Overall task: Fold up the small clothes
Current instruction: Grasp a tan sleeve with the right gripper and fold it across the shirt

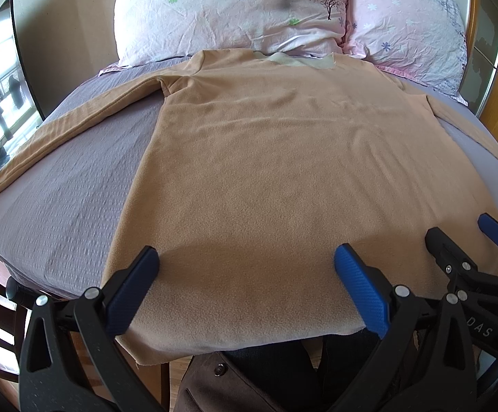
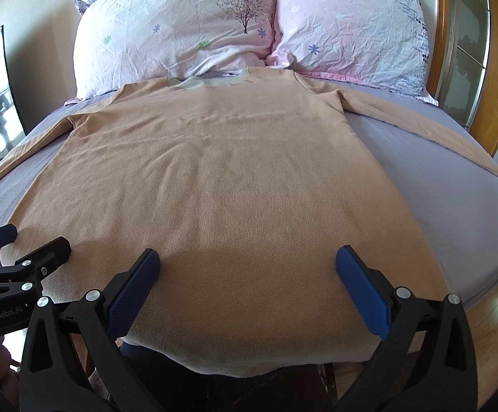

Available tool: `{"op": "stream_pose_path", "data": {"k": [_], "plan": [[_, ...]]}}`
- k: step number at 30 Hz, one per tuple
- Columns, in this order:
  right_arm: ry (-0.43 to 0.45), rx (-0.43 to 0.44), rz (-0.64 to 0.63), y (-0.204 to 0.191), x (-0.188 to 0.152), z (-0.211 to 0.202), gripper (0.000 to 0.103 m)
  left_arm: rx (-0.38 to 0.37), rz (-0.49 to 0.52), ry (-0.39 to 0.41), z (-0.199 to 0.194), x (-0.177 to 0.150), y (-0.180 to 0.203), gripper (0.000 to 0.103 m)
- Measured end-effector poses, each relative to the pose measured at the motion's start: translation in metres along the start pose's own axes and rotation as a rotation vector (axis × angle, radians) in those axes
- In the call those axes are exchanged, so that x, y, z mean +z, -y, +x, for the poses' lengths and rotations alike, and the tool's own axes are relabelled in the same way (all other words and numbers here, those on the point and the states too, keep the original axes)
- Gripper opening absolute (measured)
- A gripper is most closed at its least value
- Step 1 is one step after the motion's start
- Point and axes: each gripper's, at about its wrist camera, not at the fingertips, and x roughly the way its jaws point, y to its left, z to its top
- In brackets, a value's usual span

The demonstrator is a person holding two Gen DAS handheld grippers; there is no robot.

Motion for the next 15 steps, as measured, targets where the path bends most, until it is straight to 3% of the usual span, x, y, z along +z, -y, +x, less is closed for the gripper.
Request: {"op": "stream_pose_path", "data": {"k": [4,6,12,13,15], "plan": [[0.073,0.124,-0.06,0.017,0.002,0.004,0.102,-0.014,0.016,0.034,-0.003,-0.002,-0.001,0.101],[0.056,0.151,0.014,0.045,0.018,0.004,0.102,-0.022,0.024,0.046,-0.002,-0.001,-0.003,0.101],[0.077,-0.035,0.602,0.234,0.075,0.004,0.1,-0.122,0.025,0.076,0.0,0.006,-0.015,0.101],[0.068,-0.07,0.688,0.266,0.079,0.007,0.096,-0.176,0.0,0.092,0.0,0.008,-0.021,0.101],[0.043,-0.14,0.862,0.327,0.082,0.017,0.071,-0.313,-0.068,0.128,0.0,0.014,-0.039,0.101]]}}
